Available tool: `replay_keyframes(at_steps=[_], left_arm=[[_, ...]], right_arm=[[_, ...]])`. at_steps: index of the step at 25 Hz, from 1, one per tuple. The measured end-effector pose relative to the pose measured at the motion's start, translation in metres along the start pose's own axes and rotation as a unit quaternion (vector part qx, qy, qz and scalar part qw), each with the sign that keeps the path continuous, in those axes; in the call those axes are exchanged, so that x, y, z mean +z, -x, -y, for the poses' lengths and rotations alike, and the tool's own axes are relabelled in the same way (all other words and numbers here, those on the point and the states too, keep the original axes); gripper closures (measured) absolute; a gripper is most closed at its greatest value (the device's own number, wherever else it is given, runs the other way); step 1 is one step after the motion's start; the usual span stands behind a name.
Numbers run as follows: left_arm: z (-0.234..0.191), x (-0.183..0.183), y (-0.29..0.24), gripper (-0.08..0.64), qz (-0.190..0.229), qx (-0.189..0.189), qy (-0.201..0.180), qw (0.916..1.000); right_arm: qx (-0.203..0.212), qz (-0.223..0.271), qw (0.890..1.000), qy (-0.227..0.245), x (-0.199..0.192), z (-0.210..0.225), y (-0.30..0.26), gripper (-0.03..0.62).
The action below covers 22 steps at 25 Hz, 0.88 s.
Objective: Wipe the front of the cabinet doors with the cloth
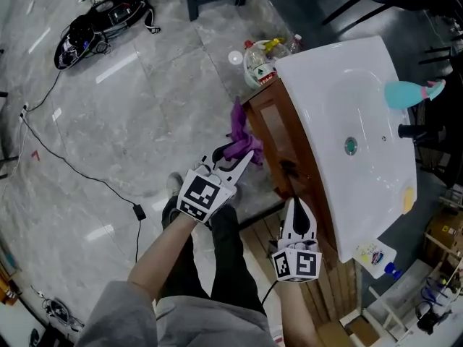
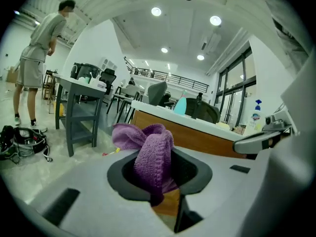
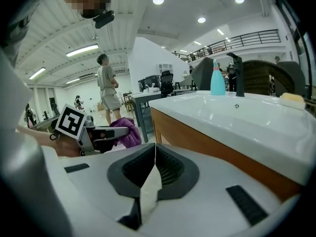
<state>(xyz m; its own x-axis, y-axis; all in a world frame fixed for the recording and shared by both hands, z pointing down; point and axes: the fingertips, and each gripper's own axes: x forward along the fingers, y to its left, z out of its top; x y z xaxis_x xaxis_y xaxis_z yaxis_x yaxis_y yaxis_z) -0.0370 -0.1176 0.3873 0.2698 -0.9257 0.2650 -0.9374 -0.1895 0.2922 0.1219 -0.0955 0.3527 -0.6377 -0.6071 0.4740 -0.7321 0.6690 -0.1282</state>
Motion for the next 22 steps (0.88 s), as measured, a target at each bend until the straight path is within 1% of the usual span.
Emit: replay_keyframes(at_steps=[3,8,12,14,18,22], left_arm=[[-0.017,-0.008,-0.014,0.456,0.001,0.008,-0.029,0.9995],[-0.037,-0.020,-0.043,0.456,0.010,0.008,-0.085,0.9963],[-0.053,-0.030,-0.063,0.457,0.005,0.020,-0.113,0.9934],[-0.057,-0.028,-0.072,0.457,0.005,0.021,-0.140,0.9899],[-0.064,-0.026,-0.088,0.459,-0.004,0.024,-0.189,0.9818],[-0.067,-0.031,-0.103,0.460,-0.024,0.025,-0.245,0.9688]], right_arm=[[0.004,-0.006,1.000,0.009,-0.011,0.002,-0.011,0.581],[0.002,-0.007,1.000,0.005,-0.027,0.007,-0.026,0.581],[0.010,-0.012,1.000,0.013,-0.037,0.006,-0.037,0.581],[0.010,-0.015,1.000,0.012,-0.041,0.009,-0.039,0.581],[0.013,-0.022,1.000,-0.008,-0.047,0.014,-0.040,0.581],[0.024,-0.027,0.999,-0.002,-0.051,0.014,-0.042,0.581]])
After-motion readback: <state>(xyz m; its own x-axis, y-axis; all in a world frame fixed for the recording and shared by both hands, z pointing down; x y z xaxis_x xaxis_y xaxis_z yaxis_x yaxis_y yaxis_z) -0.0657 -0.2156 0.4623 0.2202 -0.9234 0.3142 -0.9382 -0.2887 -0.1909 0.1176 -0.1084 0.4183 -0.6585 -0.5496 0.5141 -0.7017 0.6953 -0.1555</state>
